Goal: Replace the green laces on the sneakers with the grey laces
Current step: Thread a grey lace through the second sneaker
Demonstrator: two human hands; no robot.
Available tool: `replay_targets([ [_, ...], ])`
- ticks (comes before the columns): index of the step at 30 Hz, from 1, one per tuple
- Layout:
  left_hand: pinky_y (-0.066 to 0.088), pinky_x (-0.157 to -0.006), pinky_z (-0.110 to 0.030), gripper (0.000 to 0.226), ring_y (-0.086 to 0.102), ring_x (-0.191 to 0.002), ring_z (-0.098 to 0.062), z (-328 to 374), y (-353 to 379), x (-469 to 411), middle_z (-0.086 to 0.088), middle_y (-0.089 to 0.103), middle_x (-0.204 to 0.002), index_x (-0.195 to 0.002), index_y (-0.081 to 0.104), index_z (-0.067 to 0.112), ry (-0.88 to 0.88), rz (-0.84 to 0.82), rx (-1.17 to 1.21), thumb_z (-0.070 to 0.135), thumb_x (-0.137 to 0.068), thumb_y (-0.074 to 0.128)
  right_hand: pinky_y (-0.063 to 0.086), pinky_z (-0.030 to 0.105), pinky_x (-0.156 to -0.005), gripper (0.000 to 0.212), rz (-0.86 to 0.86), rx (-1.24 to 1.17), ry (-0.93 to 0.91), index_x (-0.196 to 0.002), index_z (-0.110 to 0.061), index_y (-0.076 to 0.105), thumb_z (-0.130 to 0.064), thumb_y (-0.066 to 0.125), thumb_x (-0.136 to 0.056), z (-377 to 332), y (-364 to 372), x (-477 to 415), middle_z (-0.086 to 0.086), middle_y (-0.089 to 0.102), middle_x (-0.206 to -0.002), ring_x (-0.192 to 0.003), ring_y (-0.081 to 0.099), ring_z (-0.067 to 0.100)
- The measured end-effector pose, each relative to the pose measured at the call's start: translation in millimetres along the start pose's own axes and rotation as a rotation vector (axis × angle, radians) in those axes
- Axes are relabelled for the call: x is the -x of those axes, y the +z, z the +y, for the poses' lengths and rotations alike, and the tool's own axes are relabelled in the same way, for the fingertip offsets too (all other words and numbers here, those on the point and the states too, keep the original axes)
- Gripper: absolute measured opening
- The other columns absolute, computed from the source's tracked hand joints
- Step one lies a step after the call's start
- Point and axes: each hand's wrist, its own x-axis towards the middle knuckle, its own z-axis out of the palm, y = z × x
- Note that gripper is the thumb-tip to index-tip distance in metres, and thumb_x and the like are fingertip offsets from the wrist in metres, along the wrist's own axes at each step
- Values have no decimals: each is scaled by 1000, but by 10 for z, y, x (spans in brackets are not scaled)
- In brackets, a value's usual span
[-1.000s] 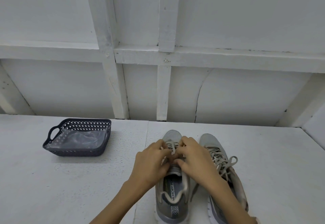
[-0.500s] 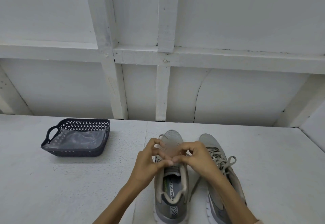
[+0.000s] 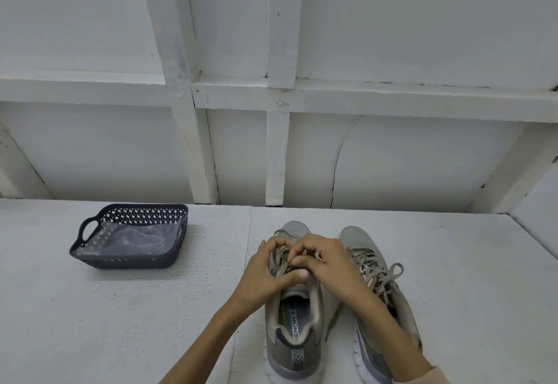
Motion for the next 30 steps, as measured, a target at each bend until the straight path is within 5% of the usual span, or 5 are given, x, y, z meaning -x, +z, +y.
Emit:
replay_targets([
  [3,5,-122,-45,34,60,-106,5,-3,77,-71,26,67,-98,-97,63,35,38,-78,-72,51,-69,72,52,34,-80,19,11,44,-25,-78,-21,71,-2,65,-79,-13,38,18,-16,68,-80,-82,65,6],
  [7,5,-119,-31,29,34,-104,37,65,154,-101,55,51,-96,-91,61,61,59,-161,-105,53,-63,67,50,22,-65,26,22,-52,-11,-76,-17,68,7,60,-81,-161,1,-31,-12,66,-71,-66,63,4],
  [11,30,-110,-54,32,50,-114,5,-61,119,-111,25,63,-109,-95,71,28,85,-76,-103,46,-70,77,37,19,-44,19,79,-405,11,-80,-8,61,7,55,-91,-497,-178,-166,-1,54,-56,-42,44,10],
  [20,30,-115,-38,30,35,-136,1,-83,128,-70,19,56,-131,-95,71,26,28,-79,-48,43,-72,79,42,18,-43,16,139,-972,-205,-84,-4,56,3,47,-95,-1273,-587,-641,5,56,-71,-52,51,11],
  [30,44,-102,-28,45,56,-117,-5,-125,118,-77,11,61,-123,-112,64,30,-31,-106,19,36,-72,81,45,11,-50,23,88,-1345,-136,-86,-7,54,5,39,-99,-1354,-623,-875,3,53,-78,-52,50,3],
])
